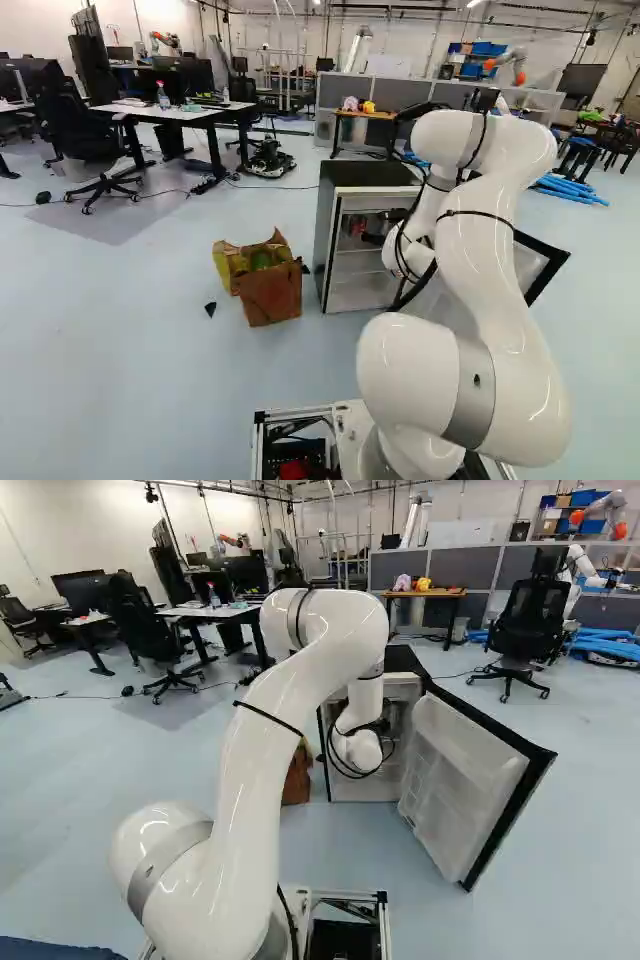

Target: Grab a drink from the fridge

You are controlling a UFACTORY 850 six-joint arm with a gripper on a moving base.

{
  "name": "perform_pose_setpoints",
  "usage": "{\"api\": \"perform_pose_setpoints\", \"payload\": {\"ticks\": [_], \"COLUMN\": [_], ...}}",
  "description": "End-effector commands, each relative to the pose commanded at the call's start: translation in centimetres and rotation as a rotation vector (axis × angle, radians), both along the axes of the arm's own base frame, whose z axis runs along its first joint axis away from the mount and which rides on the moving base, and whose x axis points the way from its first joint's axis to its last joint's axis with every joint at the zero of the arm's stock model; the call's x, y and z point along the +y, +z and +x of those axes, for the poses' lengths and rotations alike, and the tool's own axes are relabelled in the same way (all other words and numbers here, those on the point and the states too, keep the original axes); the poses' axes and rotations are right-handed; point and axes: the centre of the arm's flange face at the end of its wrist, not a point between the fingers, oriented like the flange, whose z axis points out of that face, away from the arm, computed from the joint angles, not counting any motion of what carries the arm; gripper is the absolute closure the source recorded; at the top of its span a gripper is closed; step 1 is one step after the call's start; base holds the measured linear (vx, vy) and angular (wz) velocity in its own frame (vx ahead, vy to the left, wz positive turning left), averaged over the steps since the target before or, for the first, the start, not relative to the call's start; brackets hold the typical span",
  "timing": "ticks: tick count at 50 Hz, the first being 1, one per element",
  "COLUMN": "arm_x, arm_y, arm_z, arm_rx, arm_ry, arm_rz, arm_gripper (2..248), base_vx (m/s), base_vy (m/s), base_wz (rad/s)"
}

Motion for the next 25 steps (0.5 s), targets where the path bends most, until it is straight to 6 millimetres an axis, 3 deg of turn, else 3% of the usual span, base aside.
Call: {"api": "perform_pose_setpoints", "payload": {"ticks": [25], "arm_x": [0.7], "arm_y": [-4.3], "arm_z": [4.7], "arm_rx": [-0.025], "arm_ry": [0.045], "arm_rz": [-0.012], "arm_gripper": [3], "base_vx": [0.0], "base_vy": [0.0], "base_wz": [0.0]}}
